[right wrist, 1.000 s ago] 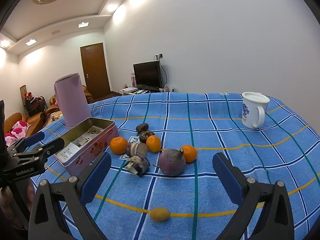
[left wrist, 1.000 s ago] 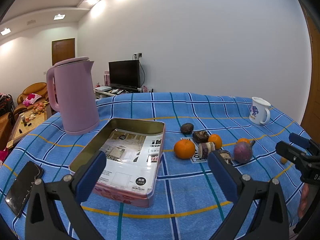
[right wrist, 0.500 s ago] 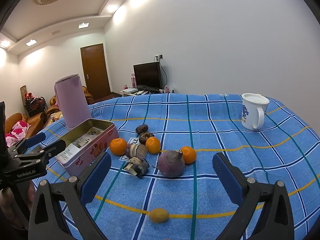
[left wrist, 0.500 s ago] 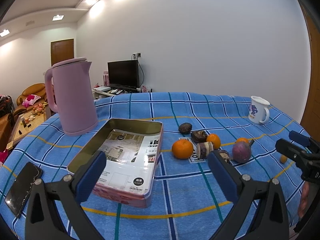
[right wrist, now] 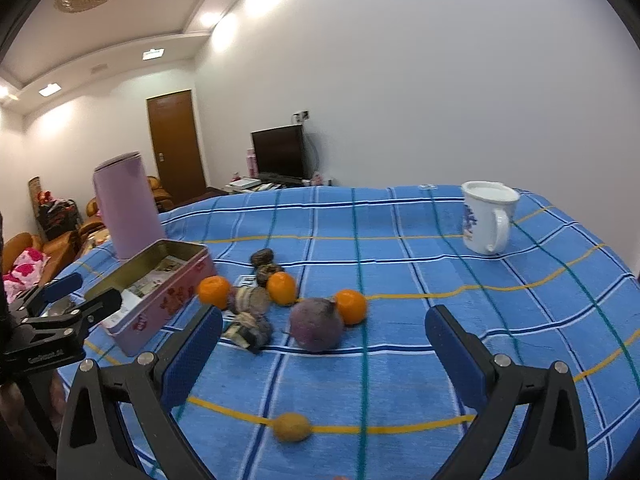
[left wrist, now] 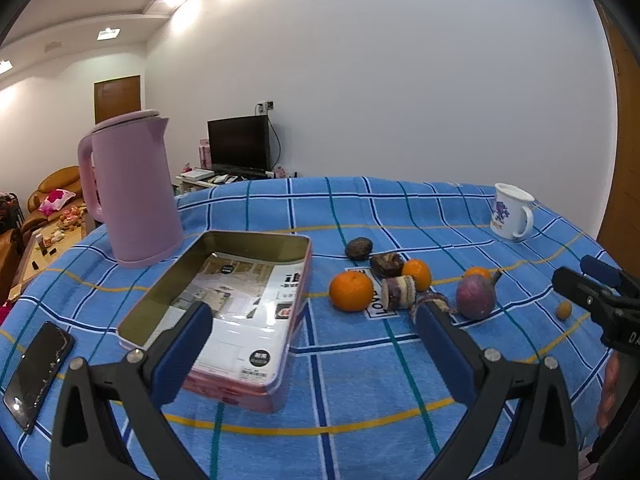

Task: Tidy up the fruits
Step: 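Grasp a small yellow-brown fruit with the left tool while the right tool grasps another, then carry both held yellow-brown fruits over the pink tin box, then open both tools to drop the yellow-brown fruits into the tin, then grasp the dark cut fruit piece with the left tool while the right grasps the purple root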

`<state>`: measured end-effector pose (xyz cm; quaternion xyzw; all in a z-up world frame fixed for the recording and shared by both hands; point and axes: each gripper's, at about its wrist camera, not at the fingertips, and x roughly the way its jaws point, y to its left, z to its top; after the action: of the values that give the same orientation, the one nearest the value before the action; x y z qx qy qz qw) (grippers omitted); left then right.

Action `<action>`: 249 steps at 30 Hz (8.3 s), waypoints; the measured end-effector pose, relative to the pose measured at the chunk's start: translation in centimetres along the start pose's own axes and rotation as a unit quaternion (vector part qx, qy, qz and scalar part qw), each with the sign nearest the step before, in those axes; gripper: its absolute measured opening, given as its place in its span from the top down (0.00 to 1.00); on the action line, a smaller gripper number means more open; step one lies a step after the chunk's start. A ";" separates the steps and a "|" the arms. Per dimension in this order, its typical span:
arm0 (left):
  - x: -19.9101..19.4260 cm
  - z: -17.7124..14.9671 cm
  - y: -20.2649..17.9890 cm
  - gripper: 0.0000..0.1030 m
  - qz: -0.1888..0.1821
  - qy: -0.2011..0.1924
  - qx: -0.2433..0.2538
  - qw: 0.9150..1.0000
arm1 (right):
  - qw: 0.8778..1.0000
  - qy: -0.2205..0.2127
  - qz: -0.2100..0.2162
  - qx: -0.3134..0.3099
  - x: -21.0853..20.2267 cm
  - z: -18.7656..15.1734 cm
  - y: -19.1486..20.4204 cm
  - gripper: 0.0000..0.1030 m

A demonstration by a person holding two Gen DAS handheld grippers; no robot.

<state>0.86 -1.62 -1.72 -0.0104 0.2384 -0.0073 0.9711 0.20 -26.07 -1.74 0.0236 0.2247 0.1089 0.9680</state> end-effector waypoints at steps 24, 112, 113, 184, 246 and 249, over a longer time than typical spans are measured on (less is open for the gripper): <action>3.2 -3.6 -16.0 0.36 -0.154 0.114 0.125 0.973 | 0.988 0.026 -0.141 0.060 -3.7 -5.2 -13.1 0.01; 3.2 1.2 -0.7 0.74 -0.077 0.055 0.004 0.995 | 0.985 0.106 0.035 -0.133 3.3 1.6 2.0 0.72; 3.2 1.5 0.0 0.74 -0.071 0.052 0.001 0.996 | 0.984 0.102 0.048 -0.141 3.5 2.1 3.2 0.72; 11.7 2.0 11.9 0.74 0.086 0.117 -0.016 0.989 | 0.951 0.095 0.207 -0.207 16.6 2.4 21.2 0.72; 8.4 2.7 -1.0 0.24 -0.032 0.075 0.022 0.996 | 0.989 0.072 0.050 -0.117 7.5 1.7 4.3 0.47; 8.7 2.2 -2.8 0.24 -0.046 0.084 0.032 0.995 | 0.993 0.075 0.032 -0.089 7.3 1.2 2.4 0.47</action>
<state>9.57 -4.58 -3.73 0.0102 0.3183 -0.0606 0.9460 6.64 -22.12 -3.56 -0.0641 0.2856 0.1612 0.9425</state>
